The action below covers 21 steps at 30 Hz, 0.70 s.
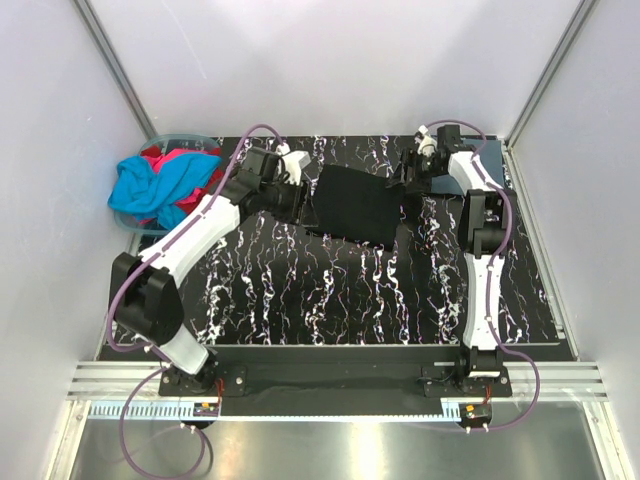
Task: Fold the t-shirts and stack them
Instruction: Neatly place the folded tshirt to the corner
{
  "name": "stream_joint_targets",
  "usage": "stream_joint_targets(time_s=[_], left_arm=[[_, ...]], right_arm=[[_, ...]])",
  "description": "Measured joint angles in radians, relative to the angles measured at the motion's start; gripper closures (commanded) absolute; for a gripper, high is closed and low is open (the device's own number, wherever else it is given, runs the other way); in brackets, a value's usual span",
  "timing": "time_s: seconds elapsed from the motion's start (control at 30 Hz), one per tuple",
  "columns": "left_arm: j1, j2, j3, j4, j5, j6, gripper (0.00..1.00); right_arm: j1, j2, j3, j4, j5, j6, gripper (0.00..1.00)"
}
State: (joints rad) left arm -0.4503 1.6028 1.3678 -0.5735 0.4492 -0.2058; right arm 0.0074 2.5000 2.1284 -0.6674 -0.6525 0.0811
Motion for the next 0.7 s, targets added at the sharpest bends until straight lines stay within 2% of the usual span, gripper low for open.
stream_joint_targets(time_s=[0.2,0.3,0.33,0.37,0.4,0.53,0.7], left_arm=[[0.003,-0.006,0.000,0.000,0.001,0.000,0.51],[0.003,-0.018,0.000,0.000,0.001,0.000,0.51],[0.003,-0.024,0.000,0.001,0.001,0.000,0.51],[0.003,-0.029,0.000,0.001,0.001,0.000,0.51],[0.003,-0.034,0.000,0.002,0.001,0.000,0.51],[0.003,-0.044,0.000,0.007,0.004,-0.001,0.51],[0.003,-0.045,-0.003,0.008,0.007,-0.001,0.51]], right_arm=[[0.002,0.077,0.148,-0.109,0.005,-0.031,0.31],[0.005,0.119,0.230,-0.154,0.015,-0.047,0.42],[0.006,0.135,0.256,-0.163,0.014,-0.055,0.48],[0.007,0.146,0.275,-0.172,0.021,-0.061,0.61],[0.007,0.156,0.292,-0.181,0.026,-0.072,0.70],[0.014,0.182,0.341,-0.204,0.051,-0.086,0.98],[0.034,0.175,0.381,-0.197,0.091,-0.095,1.00]])
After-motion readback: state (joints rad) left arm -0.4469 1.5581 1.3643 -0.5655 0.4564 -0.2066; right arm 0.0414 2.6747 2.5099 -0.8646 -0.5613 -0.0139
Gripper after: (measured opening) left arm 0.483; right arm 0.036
